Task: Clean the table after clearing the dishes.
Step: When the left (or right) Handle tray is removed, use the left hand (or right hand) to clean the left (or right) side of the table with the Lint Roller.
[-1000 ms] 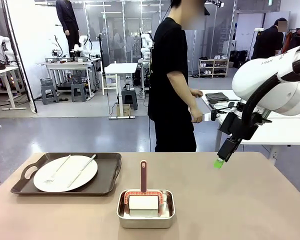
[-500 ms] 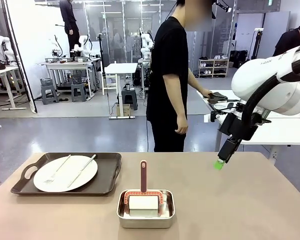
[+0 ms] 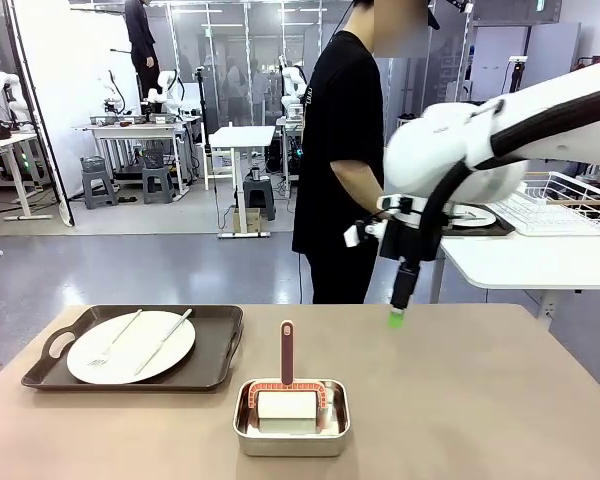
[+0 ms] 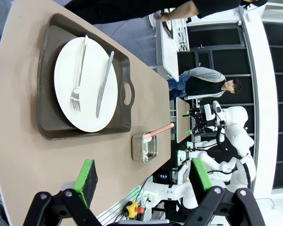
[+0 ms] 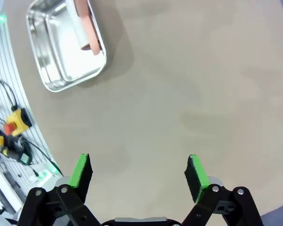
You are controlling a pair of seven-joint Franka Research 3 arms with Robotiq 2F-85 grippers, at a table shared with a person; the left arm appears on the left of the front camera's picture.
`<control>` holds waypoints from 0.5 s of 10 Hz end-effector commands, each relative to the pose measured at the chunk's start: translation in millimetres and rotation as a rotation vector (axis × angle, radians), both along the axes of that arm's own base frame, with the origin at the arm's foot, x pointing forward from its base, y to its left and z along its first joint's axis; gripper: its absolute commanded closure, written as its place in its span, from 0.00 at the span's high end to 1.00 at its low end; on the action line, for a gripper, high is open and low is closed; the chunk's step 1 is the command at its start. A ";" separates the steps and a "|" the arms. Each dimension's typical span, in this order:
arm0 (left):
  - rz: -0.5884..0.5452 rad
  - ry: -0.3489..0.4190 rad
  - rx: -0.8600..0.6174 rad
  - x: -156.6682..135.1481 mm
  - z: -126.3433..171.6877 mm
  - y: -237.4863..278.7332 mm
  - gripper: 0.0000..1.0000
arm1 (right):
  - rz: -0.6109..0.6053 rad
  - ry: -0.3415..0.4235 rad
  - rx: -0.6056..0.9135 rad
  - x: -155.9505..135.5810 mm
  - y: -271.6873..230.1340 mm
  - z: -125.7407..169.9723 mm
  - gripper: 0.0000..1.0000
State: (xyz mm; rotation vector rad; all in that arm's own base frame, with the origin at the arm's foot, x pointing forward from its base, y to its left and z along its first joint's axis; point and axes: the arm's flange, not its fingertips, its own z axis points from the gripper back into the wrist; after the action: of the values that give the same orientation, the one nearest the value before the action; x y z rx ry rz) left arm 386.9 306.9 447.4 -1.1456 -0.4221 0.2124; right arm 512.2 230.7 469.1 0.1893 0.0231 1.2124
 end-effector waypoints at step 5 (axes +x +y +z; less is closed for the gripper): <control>-0.001 -0.013 0.001 -2.1 0.8 1.9 1.00 | 0.182 -0.065 -0.122 12.7 105.9 -11.1 1.00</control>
State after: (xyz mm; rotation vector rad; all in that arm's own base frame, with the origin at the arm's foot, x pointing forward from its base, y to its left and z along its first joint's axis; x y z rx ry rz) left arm 386.9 306.9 447.4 -1.1457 -0.4221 0.2125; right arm 523.8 326.2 461.0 0.0849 0.0631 1.3991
